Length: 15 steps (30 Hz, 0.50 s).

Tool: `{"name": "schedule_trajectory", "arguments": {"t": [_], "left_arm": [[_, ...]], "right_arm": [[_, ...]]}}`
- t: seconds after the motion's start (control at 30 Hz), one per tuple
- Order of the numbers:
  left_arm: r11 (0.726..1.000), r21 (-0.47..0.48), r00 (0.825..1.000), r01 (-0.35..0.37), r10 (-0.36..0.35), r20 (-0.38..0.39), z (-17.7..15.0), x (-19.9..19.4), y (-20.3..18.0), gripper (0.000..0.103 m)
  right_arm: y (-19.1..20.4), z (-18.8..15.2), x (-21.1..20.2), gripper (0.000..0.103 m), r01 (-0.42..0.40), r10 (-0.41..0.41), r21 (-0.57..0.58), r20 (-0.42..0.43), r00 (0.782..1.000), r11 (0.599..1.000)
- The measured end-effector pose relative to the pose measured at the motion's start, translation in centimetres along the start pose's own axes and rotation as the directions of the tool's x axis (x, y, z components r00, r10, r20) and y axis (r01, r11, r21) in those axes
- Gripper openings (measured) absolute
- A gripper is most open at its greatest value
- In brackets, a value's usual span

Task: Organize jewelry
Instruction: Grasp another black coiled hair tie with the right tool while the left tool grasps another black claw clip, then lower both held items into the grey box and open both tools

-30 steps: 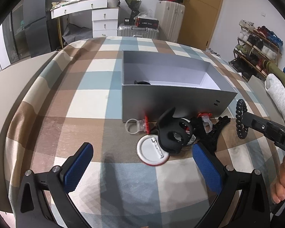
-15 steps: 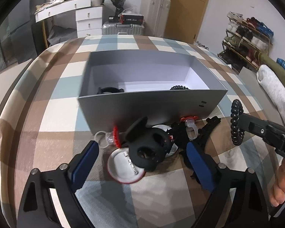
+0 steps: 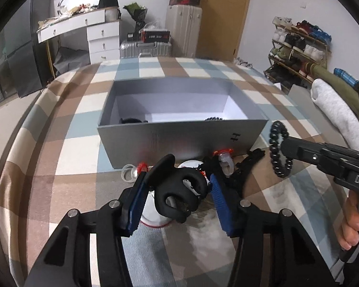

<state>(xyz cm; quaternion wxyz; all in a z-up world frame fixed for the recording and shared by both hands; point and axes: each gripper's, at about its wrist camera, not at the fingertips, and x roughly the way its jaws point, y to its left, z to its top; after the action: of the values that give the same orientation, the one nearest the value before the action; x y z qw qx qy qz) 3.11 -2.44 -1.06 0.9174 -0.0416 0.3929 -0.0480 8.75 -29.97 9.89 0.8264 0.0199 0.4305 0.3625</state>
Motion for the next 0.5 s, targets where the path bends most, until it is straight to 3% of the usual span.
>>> {"name": "schedule_trajectory", "arguments": {"t": [0.5], "left_arm": [[1.0,-0.011,0.99,0.001,0.001,0.144,2.7,-2.9,1.1,0.046]], "right_arm": [[1.5,2.1,-1.6,0.009,0.009,-0.009,-0.001,0.113,0.994,1.0]]}}
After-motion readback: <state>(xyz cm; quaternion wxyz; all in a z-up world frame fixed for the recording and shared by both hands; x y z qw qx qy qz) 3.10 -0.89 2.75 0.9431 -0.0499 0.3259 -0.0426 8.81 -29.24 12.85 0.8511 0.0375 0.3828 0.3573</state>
